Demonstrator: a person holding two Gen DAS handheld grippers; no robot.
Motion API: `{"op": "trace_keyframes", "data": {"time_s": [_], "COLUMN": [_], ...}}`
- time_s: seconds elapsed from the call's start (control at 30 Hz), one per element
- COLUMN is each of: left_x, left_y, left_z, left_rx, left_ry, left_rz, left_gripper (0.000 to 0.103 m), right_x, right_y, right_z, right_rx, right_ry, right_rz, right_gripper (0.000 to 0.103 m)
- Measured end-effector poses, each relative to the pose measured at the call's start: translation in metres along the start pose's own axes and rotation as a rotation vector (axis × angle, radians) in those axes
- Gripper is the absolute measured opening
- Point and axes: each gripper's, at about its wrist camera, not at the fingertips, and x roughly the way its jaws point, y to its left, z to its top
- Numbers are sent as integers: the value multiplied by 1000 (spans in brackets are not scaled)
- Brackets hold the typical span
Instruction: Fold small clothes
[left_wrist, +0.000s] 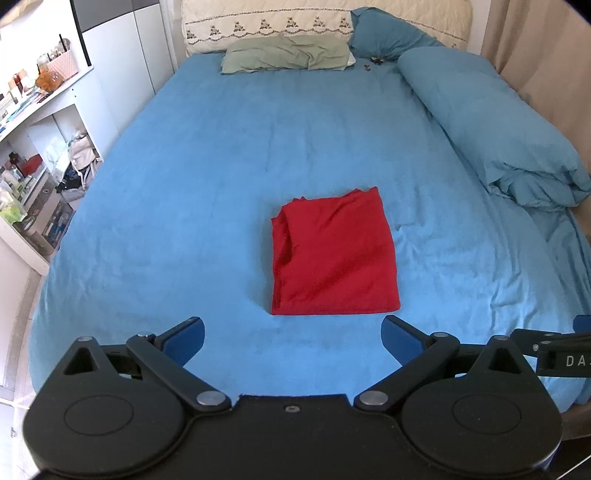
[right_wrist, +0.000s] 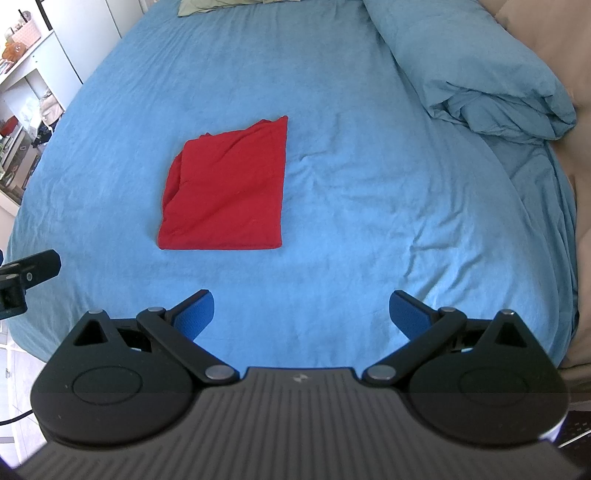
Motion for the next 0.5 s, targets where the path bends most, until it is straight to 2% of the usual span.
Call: {"op": "trace_keyframes", "data": {"time_s": [0.2, 0.5], "left_x": [0, -3], "left_y": [0, -3], "left_z": [2, 2], "left_rx": [-3, 4], "left_ry": [-5, -31], "left_rz": [-10, 19], "left_gripper": [103, 103], "right_x": [0, 0], "right_y": [-2, -5], "right_z": [1, 2], "right_rx": [4, 5], "right_ry": [0, 1], "right_rz": [0, 0], "right_gripper": [103, 103]}}
